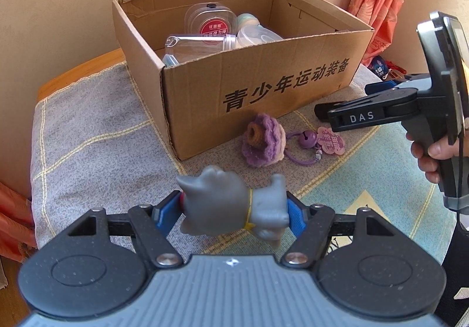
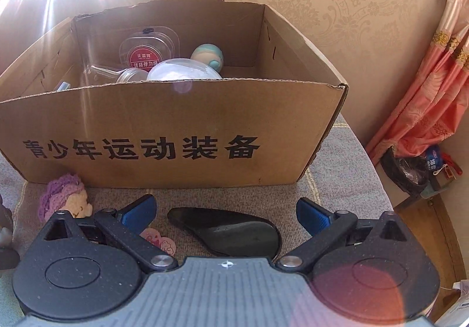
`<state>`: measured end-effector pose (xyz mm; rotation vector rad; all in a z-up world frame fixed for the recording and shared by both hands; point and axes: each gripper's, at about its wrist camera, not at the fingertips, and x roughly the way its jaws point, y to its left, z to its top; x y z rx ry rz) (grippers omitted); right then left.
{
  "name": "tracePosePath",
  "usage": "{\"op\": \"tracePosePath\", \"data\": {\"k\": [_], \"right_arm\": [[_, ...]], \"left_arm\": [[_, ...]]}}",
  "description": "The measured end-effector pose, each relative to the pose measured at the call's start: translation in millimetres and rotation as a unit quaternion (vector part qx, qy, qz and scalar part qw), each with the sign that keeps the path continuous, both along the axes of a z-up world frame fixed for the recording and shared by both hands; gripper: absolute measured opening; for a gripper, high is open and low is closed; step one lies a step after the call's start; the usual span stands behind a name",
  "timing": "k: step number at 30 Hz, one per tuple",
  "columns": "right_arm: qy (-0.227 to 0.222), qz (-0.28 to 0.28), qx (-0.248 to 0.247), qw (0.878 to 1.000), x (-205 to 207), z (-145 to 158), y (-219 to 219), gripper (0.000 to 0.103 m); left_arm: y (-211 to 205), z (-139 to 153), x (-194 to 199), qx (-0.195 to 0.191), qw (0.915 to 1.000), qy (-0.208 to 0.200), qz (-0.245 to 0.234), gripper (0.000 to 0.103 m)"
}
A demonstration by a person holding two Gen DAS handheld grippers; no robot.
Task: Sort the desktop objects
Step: 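Grasp the grey cat figurine with the left tool while the right tool grasps the black oval case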
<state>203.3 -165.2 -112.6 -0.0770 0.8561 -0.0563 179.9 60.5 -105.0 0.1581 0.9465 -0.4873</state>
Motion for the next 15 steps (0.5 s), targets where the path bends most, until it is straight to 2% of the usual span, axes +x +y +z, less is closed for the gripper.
{"op": "tracePosePath", "data": {"k": [4, 6, 9, 15], "right_arm": [[0.011, -0.001, -0.015, 1.000, 1, -9, -3, 0.103], [0.019, -0.004, -0.009, 1.000, -1, -14, -9, 0.103], [0.030, -0.017, 0.033, 0.999, -9, -18, -27, 0.103], [0.054, 0.001, 0.034, 0.998, -8, -16, -35, 0.103]], "left_arm": [[1, 1, 0, -0.005, 1.0000, 0.002, 0.000, 0.072], [1, 1, 1, -0.005, 1.0000, 0.004, -0.001, 0.072], [0, 1, 1, -0.006, 1.0000, 0.006, -0.001, 0.072], [-1, 0, 2, -0.010, 0.9999, 0.009, -0.002, 0.072]]}}
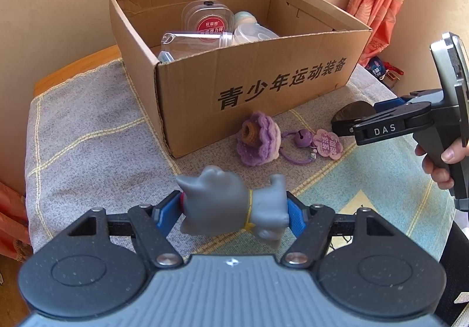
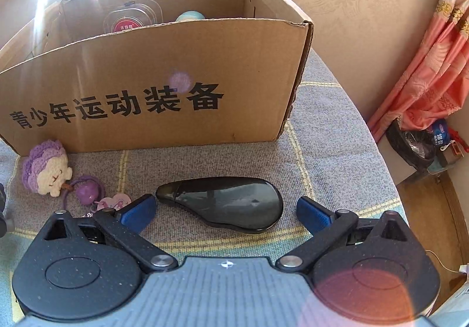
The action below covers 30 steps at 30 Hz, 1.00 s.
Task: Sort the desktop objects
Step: 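Grasp the grey cat figurine with the left tool while the right tool grasps the black oval case, then carry the cat figurine and black case over the box and release both inside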
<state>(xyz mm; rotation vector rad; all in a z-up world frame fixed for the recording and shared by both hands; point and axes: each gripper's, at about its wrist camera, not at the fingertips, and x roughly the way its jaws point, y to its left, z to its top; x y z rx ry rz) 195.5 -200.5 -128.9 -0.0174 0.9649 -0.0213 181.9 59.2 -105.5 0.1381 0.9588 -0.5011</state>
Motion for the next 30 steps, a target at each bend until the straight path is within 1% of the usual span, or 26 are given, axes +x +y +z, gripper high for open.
{"op": "tracePosePath", "data": {"k": [4, 9, 10, 12, 14, 16, 18, 21, 26, 30], "right_arm": [[0.018, 0.007, 0.000, 1.000, 6, 3, 0, 0.103], [0.062, -0.036, 0.004, 0.997, 27, 6, 5, 0.103], [0.068, -0.049, 0.009, 0.996, 30, 6, 6, 0.103], [0.071, -0.055, 0.017, 0.996, 36, 6, 8, 0.103], [0.073, -0.048, 0.013, 0.996, 41, 5, 12, 0.103], [0.074, -0.037, 0.004, 0.997, 40, 5, 15, 0.101], [0.069, -0.021, 0.001, 0.997, 35, 7, 15, 0.093], [0.069, 0.007, 0.000, 0.998, 30, 8, 11, 0.093], [0.080, 0.020, 0.014, 0.997, 29, 10, -1, 0.093], [0.082, 0.042, 0.020, 0.996, 22, 23, 0, 0.093]], "left_arm": [[-1, 1, -1, -0.004, 1.0000, 0.001, -0.003, 0.072], [0, 2, 1, -0.006, 1.0000, 0.001, -0.001, 0.072], [1, 2, 1, -0.006, 1.0000, 0.001, 0.001, 0.072], [3, 4, 0, -0.007, 1.0000, 0.000, 0.001, 0.072], [4, 4, -1, -0.007, 1.0000, 0.001, 0.002, 0.072], [5, 5, -1, -0.007, 1.0000, 0.002, 0.001, 0.072], [6, 5, -1, -0.008, 1.0000, 0.001, 0.001, 0.072], [6, 5, -1, -0.008, 1.0000, 0.001, 0.002, 0.072], [6, 10, -2, -0.012, 0.9999, 0.004, 0.003, 0.072], [5, 18, -3, -0.011, 0.9999, 0.002, 0.003, 0.072]]}}
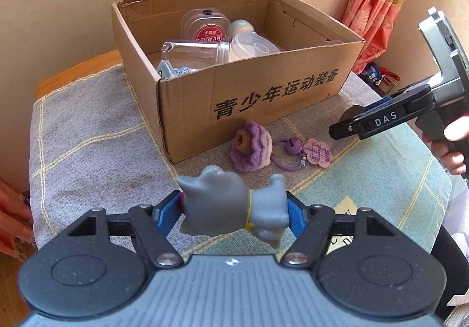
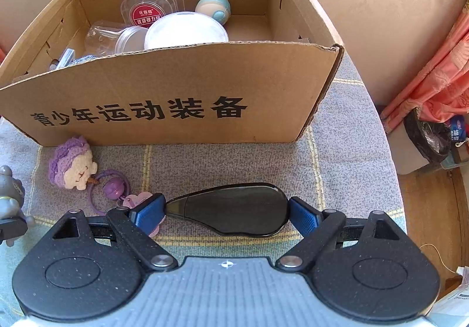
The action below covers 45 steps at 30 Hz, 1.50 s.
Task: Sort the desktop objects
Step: 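Carry the cat figurine and black case over the box and release both inside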
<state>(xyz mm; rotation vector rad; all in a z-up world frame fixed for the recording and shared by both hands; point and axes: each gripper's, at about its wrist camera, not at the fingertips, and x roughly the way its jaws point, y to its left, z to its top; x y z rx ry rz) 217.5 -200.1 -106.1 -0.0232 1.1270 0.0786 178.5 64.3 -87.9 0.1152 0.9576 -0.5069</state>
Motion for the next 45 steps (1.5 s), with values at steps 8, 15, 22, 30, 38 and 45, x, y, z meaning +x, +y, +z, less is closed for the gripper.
{"op": "tracePosePath", "data": {"k": [8, 15, 22, 30, 38, 45], "right_arm": [[-0.012, 0.030, 0.034, 0.999, -10, 36, -6, 0.093], [-0.033, 0.060, 0.055, 0.996, -18, 79, -13, 0.093], [-0.059, 0.083, 0.063, 0.993, -13, 112, -10, 0.093], [-0.083, 0.095, 0.069, 0.990, 15, 131, 1, 0.093], [-0.081, 0.093, 0.066, 0.990, 39, 129, 11, 0.093], [-0.077, 0.087, 0.064, 0.991, 54, 122, 19, 0.094]], "left_arm": [[-5, 30, -9, 0.000, 0.9999, -0.011, -0.011, 0.072], [-17, 64, -11, -0.003, 0.9992, -0.024, -0.032, 0.072], [-24, 95, 2, -0.022, 0.9986, -0.037, -0.031, 0.072], [-26, 119, 28, -0.020, 0.9980, -0.057, -0.021, 0.072], [-25, 125, 54, -0.011, 0.9980, -0.062, -0.008, 0.072], [-27, 121, 65, -0.005, 0.9983, -0.058, -0.008, 0.072]]}}
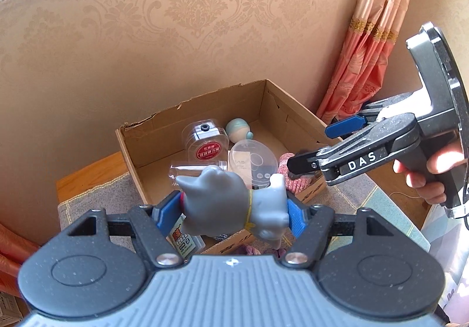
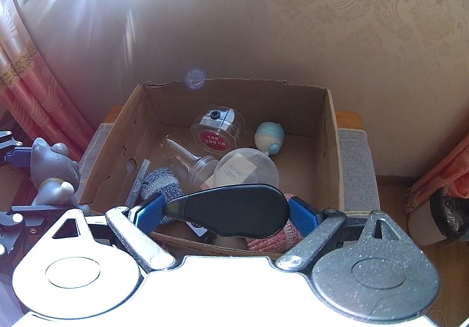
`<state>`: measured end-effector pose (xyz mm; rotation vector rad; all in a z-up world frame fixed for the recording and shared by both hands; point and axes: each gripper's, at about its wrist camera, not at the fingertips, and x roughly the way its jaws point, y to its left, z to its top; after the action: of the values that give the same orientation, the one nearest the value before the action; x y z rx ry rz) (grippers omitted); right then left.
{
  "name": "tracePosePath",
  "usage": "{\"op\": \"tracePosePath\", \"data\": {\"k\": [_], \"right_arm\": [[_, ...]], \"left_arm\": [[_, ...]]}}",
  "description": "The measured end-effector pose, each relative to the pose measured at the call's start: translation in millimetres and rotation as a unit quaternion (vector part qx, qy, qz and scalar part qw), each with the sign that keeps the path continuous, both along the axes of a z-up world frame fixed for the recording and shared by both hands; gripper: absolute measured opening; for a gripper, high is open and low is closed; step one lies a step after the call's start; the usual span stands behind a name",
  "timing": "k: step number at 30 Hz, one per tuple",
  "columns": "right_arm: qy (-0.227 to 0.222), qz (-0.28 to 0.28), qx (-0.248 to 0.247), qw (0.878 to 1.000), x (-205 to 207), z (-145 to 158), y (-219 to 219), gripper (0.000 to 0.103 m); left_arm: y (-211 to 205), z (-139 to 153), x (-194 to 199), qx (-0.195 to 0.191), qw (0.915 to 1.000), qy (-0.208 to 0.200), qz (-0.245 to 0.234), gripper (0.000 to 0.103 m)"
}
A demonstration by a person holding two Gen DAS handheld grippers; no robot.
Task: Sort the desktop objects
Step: 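Carry the cat figurine and black case over the box and release both inside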
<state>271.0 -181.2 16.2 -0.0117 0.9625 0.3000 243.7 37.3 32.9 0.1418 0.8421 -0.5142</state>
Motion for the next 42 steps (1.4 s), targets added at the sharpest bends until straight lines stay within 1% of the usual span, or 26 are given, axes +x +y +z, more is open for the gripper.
{"op": "tracePosePath", "data": {"k": [3, 5, 15, 26, 27, 28, 30, 32, 35, 42], "right_arm": [[-0.002, -0.001, -0.008, 1.000, 1, -2, 0, 0.098], [-0.002, -0.003, -0.011, 1.000, 0, -3, -2, 0.098], [0.015, -0.014, 0.001, 1.000, -8, -7, -19, 0.099], [0.005, -0.015, 0.008, 1.000, -14, 1, -25, 0.099], [0.004, -0.016, 0.009, 1.000, -15, 1, -25, 0.099], [0.004, -0.017, 0.009, 1.000, -15, 2, -25, 0.099], [0.005, -0.018, 0.012, 1.000, -16, 2, -26, 0.099], [0.008, -0.017, 0.014, 1.000, -16, 2, -27, 0.099], [0.008, -0.019, 0.015, 1.000, -18, 3, -27, 0.099], [0.006, -0.019, 0.014, 1.000, -24, 8, -24, 0.099]], "left_arm": [[-1, -3, 3, 0.000, 1.0000, 0.003, 0.000, 0.072], [-2, -4, 6, 0.000, 1.0000, 0.006, 0.002, 0.072], [-6, -6, 30, 0.003, 0.9997, 0.013, 0.023, 0.072], [-14, -10, 44, 0.013, 0.9992, 0.010, 0.037, 0.073], [-14, -10, 44, 0.011, 0.9991, 0.005, 0.041, 0.076], [-14, -9, 43, 0.009, 0.9991, 0.002, 0.042, 0.086], [-13, -8, 39, 0.005, 0.9989, -0.006, 0.045, 0.092], [-13, -6, 38, 0.007, 0.9988, -0.009, 0.048, 0.092], [-12, -6, 37, 0.015, 0.9985, -0.002, 0.052, 0.092], [-9, -8, 25, 0.029, 0.9985, 0.011, 0.044, 0.092]]}}
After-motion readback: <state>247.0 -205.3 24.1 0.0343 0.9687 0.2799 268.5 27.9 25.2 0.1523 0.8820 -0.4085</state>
